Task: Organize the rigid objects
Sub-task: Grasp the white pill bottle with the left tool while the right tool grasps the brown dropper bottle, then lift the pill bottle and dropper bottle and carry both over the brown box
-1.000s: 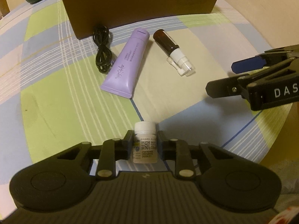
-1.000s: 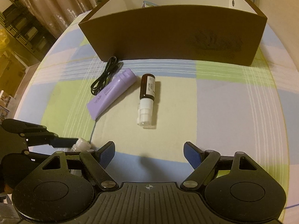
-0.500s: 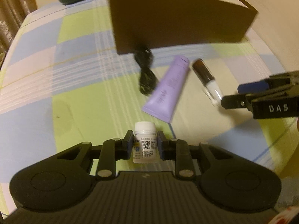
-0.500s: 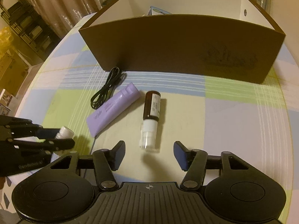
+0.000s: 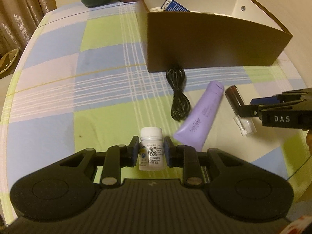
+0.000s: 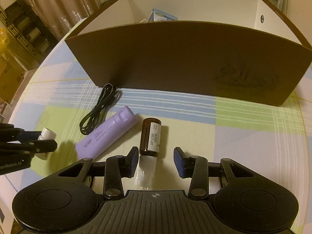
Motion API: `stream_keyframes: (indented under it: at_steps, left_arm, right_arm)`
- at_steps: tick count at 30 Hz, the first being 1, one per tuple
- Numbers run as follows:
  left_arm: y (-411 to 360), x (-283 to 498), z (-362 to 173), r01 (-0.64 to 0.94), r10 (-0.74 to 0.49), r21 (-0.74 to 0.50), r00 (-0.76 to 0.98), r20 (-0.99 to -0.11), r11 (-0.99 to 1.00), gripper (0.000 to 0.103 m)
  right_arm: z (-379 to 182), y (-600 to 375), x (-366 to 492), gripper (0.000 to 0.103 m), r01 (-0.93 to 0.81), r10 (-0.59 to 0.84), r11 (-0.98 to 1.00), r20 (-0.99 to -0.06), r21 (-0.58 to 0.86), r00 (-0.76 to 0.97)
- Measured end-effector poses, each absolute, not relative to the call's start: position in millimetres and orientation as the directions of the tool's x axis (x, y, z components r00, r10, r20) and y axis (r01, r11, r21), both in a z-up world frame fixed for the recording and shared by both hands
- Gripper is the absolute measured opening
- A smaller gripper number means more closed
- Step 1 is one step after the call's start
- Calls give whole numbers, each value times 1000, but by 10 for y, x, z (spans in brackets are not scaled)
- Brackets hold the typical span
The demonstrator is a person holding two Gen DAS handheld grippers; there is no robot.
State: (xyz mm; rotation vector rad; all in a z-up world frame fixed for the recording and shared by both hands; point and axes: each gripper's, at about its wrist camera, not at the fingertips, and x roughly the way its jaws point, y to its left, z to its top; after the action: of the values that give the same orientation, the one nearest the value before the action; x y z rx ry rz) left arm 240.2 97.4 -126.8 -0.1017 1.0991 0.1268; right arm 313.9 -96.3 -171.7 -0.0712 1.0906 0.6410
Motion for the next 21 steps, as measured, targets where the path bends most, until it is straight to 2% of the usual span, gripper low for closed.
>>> stream_keyframes:
  at_steps: [10, 14, 21]
  left_arm:
    - [1008, 2442, -1245, -166, 64, -15, 456, -888, 986, 24]
    - [1008, 2428, -1242, -165, 64, -14, 458, -887, 986, 24]
    - [1023, 2394, -1229, -172, 69, -13, 460, -885, 985, 24]
  right_arm:
    - [-1751, -898, 3171, 36, -533, 442, 813, -846, 236, 299]
    - [-1758, -868, 3178, 27, -545, 443, 807, -844, 228, 303]
    - [-1772, -857, 3136, 24, -561, 442, 801, -840, 211, 315]
